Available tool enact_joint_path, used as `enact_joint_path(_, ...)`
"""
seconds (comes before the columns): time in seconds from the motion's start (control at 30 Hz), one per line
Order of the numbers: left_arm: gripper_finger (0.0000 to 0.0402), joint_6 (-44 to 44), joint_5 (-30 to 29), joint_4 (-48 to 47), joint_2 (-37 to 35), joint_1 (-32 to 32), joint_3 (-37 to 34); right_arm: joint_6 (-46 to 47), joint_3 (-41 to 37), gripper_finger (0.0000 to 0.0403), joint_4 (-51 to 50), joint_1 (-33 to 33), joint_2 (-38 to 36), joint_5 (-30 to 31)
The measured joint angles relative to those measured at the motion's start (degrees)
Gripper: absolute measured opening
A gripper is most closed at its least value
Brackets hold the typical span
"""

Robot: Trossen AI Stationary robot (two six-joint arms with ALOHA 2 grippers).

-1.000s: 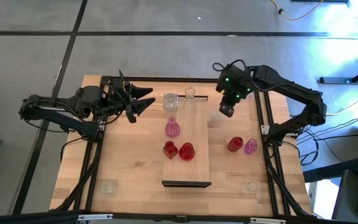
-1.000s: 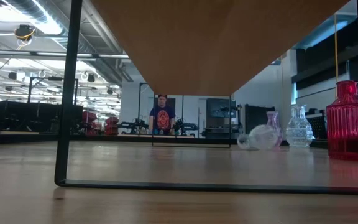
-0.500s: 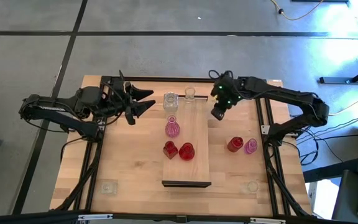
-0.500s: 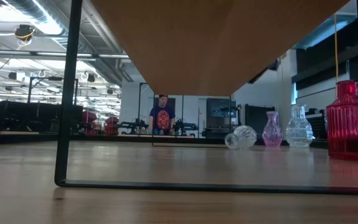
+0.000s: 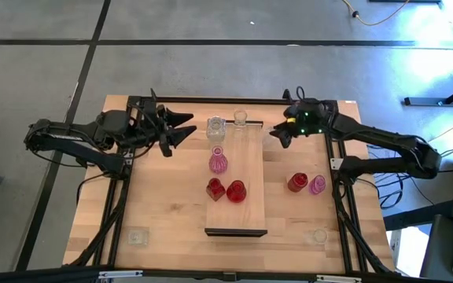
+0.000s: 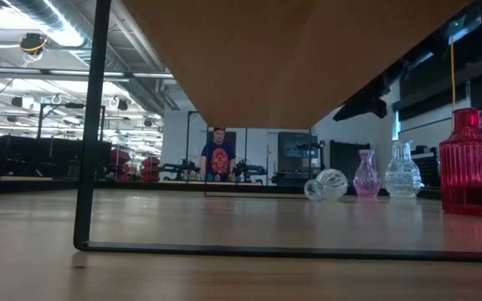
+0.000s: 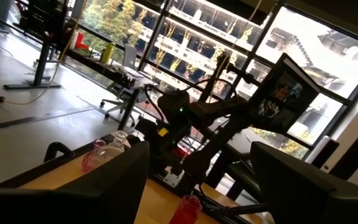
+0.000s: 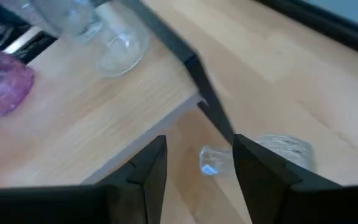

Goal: Sort vases onto shelf
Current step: Put the transparent vase on the shelf aligned with the other transparent vases

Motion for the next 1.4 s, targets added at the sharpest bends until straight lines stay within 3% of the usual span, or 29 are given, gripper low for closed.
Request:
enact_joint_path(0.17,0.0274,-1.53,-0.14,0.01,0.0,0.57,0.0,-1.51,-4.71,0.0166,5.91,0.49,0.09,1.64)
enact_joint_path(0.33,0.0274,-3.04,-0.12,0.02,0.0,0.57,0.0,-2.52,-9.58,0.0198,11.06,3.51,0.11,3.65)
enact_joint_path(0.5,0.0274,-3.95,-0.93,0.02,0.0,0.53,0.0,-5.54,-13.82,0.0235,17.7,8.05,0.26,12.06)
enact_joint_path(0.67,0.0274,-4.07,-2.07,0.02,0.02,0.53,0.0,-4.33,-14.64,0.025,21.76,8.55,2.52,18.51)
enact_joint_path(0.83,0.0274,-4.07,-2.44,0.03,0.02,0.53,0.0,-2.32,-14.7,0.0232,28.18,8.55,8.94,20.78)
enact_joint_path(1.03,0.0274,-4.33,-2.44,0.04,0.02,0.53,0.0,-2.69,-14.67,0.0179,37.0,8.61,15.72,20.41)
enact_joint_path(1.2,0.0274,-4.46,-2.44,0.02,0.02,0.53,0.0,-4.47,-14.61,0.0147,36.21,8.59,19.81,17.25)
enact_joint_path(1.4,0.0274,-4.46,-2.44,0.02,0.02,0.53,0.0,-4.2,-14.28,0.0139,31.81,8.61,21.16,15.28)
